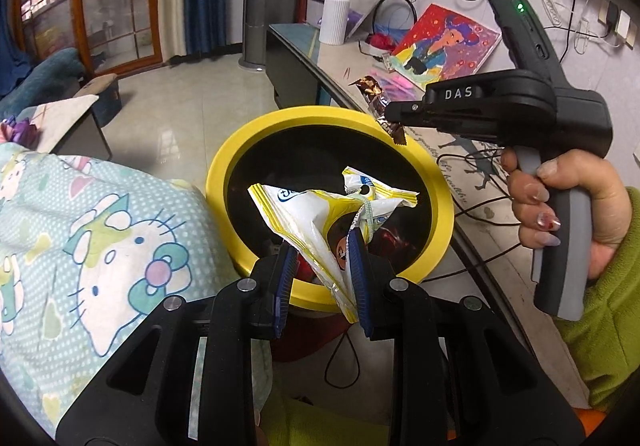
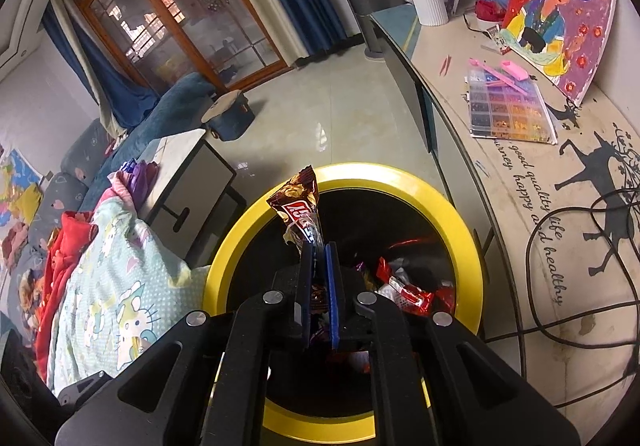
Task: Collect trash
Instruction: 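Open both tools to drop the chip bag and chocolate wrapper into the bin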
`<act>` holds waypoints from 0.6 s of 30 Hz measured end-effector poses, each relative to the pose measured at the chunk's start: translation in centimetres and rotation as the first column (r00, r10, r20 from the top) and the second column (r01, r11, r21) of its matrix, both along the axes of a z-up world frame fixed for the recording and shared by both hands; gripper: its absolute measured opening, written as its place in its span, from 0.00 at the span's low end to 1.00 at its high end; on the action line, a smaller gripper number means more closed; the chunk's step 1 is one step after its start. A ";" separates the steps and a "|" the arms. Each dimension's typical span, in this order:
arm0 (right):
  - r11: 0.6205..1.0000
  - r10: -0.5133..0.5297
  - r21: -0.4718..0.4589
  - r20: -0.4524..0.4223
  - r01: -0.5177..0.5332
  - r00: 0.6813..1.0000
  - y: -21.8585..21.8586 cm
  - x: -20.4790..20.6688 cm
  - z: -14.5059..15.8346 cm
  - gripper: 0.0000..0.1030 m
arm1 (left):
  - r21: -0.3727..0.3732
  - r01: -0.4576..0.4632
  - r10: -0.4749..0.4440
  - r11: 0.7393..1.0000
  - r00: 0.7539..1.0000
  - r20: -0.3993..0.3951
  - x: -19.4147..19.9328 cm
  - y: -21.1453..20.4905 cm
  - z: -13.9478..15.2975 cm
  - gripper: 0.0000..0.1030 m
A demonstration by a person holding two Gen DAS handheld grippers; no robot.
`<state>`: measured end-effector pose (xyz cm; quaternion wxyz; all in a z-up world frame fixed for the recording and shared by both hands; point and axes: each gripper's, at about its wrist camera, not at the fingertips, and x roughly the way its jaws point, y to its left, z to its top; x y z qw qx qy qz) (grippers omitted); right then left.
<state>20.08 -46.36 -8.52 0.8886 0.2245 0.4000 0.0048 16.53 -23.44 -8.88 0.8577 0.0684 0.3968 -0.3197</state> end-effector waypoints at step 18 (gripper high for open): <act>0.999 -0.040 0.019 -0.018 0.040 0.999 -0.9 0.1 -0.8 0.26 | -0.023 -0.033 0.032 0.999 0.999 -0.038 1.8 -0.8 -0.2 0.46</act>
